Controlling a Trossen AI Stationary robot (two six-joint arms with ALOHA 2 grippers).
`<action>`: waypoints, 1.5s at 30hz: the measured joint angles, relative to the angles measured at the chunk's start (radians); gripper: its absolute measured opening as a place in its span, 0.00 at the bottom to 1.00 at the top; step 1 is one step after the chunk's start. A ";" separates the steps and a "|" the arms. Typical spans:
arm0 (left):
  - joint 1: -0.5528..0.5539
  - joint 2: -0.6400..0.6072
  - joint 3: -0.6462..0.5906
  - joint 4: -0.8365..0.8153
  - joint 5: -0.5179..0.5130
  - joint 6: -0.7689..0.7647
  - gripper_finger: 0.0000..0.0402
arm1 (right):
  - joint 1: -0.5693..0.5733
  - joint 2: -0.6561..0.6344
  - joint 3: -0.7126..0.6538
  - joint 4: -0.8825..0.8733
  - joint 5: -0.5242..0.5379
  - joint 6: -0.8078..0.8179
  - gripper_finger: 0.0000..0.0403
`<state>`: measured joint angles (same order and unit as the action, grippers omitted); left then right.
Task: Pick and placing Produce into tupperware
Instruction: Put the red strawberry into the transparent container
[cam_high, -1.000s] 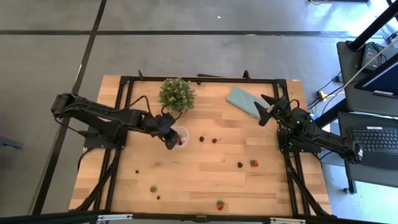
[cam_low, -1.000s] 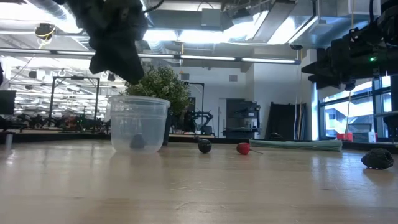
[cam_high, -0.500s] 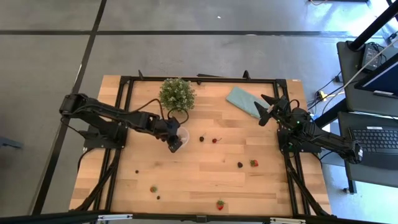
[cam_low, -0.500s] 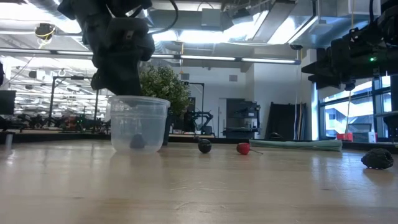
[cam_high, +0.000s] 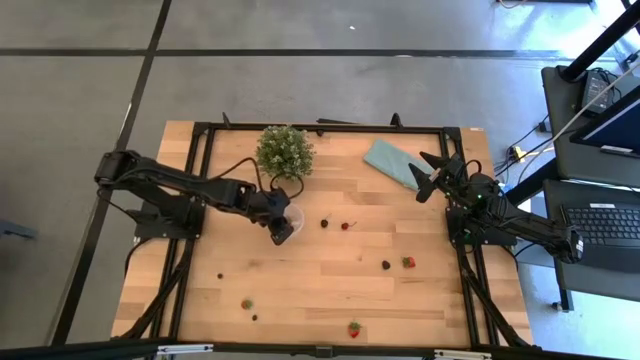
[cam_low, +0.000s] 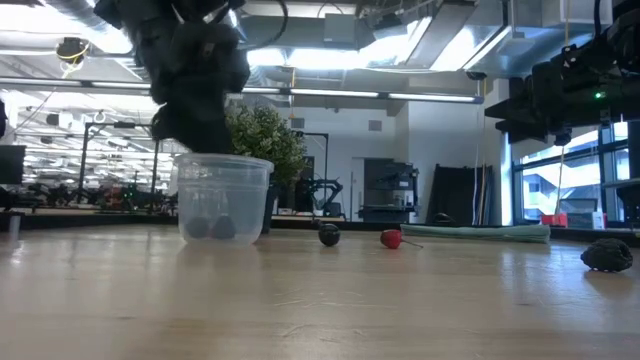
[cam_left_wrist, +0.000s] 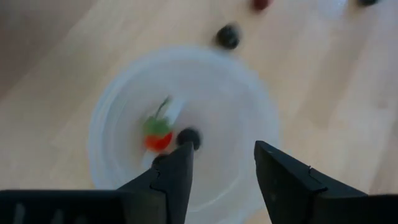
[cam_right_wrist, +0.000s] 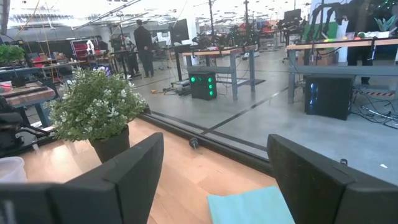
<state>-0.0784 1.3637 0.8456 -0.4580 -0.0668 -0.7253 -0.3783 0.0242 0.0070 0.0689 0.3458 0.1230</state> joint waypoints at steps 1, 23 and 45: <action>0.000 -0.008 0.014 0.000 0.000 0.024 0.40 | 0.000 0.000 0.000 0.000 0.000 0.000 0.71; -0.019 -0.176 0.247 0.001 -0.178 0.445 0.52 | 0.000 0.000 0.000 0.000 0.000 0.000 0.71; -0.050 -0.171 0.247 0.007 -0.149 0.413 0.72 | 0.000 0.000 0.000 0.000 0.000 -0.001 0.71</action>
<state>-0.1284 1.1927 1.0924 -0.4512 -0.2159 -0.3125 -0.3785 0.0238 0.0069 0.0689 0.3458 0.1220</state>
